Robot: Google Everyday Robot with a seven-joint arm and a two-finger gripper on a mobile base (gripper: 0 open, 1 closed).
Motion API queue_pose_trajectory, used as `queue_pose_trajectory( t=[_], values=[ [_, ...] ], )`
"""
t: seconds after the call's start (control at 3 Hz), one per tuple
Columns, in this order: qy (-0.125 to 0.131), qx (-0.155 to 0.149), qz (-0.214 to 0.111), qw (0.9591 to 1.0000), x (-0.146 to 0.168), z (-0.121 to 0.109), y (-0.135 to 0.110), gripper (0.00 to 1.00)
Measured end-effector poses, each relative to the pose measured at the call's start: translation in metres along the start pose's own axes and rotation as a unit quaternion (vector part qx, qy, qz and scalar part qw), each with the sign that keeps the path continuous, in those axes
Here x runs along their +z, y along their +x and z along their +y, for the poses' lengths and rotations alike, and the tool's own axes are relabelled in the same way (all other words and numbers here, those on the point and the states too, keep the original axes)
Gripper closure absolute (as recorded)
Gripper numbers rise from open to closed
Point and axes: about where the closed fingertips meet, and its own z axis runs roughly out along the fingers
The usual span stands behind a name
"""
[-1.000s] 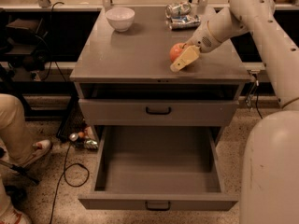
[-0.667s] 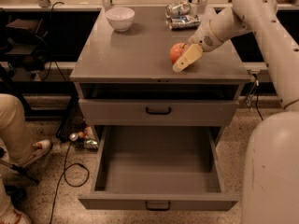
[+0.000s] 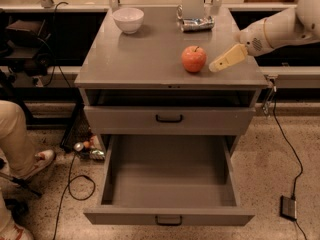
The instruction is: Pick apple from middle drawer and place on counter
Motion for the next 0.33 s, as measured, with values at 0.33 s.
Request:
queue_pose_trajectory(
  t=[0.33],
  values=[
    [0.04,0.018,-0.04,0.9983,-0.0388,0.0001,0.0101,0.0]
  ],
)
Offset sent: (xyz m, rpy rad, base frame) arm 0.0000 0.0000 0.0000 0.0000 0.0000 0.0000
